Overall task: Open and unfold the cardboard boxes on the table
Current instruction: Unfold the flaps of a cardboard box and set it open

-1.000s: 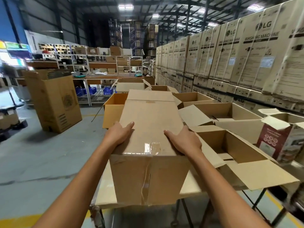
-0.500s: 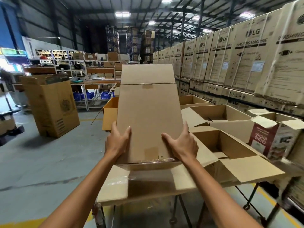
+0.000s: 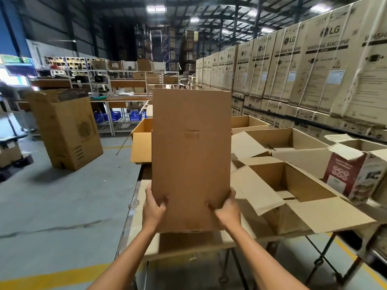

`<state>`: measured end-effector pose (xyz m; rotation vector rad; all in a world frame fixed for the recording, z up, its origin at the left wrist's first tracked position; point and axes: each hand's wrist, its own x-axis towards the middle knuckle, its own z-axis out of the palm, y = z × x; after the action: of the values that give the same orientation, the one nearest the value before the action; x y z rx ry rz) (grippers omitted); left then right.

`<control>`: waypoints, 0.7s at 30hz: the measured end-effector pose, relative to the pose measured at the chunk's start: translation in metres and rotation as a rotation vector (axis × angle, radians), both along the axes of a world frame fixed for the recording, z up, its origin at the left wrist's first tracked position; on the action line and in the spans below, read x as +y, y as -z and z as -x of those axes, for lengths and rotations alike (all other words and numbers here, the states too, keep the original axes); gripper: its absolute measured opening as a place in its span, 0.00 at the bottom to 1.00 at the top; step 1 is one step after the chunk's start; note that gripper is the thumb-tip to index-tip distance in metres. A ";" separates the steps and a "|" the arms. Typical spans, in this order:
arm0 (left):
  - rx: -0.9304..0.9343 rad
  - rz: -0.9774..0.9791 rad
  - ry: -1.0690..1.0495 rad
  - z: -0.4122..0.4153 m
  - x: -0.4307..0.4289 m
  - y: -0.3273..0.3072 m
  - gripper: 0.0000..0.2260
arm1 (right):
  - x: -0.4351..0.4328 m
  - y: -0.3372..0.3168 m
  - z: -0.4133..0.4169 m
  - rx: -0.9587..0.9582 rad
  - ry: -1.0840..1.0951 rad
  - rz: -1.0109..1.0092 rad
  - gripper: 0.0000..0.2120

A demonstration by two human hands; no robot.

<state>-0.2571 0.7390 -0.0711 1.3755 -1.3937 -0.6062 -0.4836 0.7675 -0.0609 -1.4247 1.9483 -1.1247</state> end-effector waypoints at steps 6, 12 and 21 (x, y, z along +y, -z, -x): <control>0.115 0.057 0.052 -0.006 -0.026 -0.033 0.32 | -0.030 -0.042 0.016 -0.123 -0.096 0.139 0.48; 0.328 0.267 0.167 -0.005 -0.055 -0.127 0.20 | -0.052 -0.124 0.020 -0.059 -0.194 0.478 0.50; 0.199 0.173 0.210 -0.004 -0.077 -0.110 0.19 | -0.088 -0.090 0.030 -0.180 -0.101 0.391 0.31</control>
<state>-0.2528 0.6615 0.0392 1.0111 -1.4022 -0.7211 -0.5131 0.6796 0.0289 -1.5315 1.5723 -1.5881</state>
